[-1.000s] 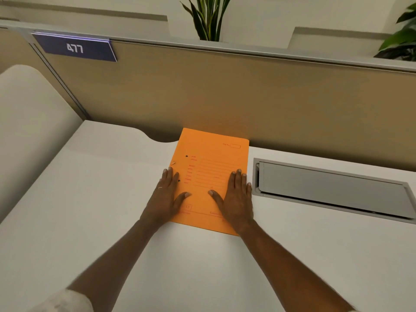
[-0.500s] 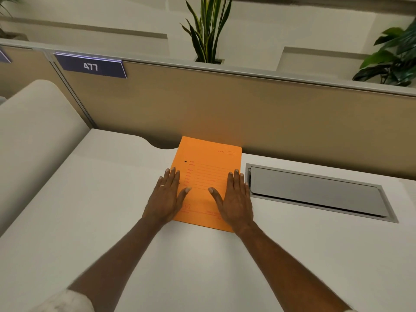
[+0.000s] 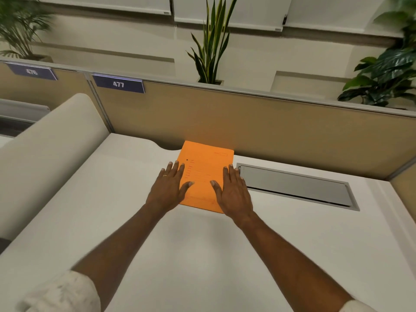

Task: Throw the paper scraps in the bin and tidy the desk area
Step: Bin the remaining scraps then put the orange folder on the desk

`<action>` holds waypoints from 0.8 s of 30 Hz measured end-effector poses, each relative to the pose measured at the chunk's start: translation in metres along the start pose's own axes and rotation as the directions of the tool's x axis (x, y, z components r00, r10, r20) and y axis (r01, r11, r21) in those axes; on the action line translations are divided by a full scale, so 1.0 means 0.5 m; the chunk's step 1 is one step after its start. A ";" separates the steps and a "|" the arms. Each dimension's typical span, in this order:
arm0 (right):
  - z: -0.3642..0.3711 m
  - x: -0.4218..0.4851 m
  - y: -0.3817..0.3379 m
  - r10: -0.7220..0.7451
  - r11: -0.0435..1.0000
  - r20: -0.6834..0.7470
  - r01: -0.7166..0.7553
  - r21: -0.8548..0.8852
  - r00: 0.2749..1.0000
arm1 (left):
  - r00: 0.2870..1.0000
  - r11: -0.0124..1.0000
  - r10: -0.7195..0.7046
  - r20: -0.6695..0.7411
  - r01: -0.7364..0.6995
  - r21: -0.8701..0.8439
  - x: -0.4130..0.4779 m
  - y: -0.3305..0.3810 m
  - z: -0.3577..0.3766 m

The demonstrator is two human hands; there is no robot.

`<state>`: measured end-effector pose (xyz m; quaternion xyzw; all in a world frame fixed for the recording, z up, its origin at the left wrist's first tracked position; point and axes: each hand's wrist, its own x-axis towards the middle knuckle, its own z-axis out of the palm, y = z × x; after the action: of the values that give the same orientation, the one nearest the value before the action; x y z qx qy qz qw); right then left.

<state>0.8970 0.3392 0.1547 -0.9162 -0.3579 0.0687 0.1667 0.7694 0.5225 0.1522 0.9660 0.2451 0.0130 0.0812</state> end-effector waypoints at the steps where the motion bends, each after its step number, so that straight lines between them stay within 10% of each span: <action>1: -0.005 -0.013 0.000 -0.004 1.000 0.006 0.004 0.002 1.000 | 1.000 1.000 -0.005 0.000 0.005 0.007 -0.015 0.007 -0.006; 24: -0.143 -0.488 0.026 -0.268 0.963 0.056 0.269 -0.008 0.962 | 0.963 0.975 -0.223 -0.153 0.222 -0.024 -0.576 0.214 -0.114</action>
<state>0.7436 0.1465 0.2184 -0.8582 -0.4839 0.0677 0.1575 0.5628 0.3013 0.2300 0.9282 0.3575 0.0793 0.0661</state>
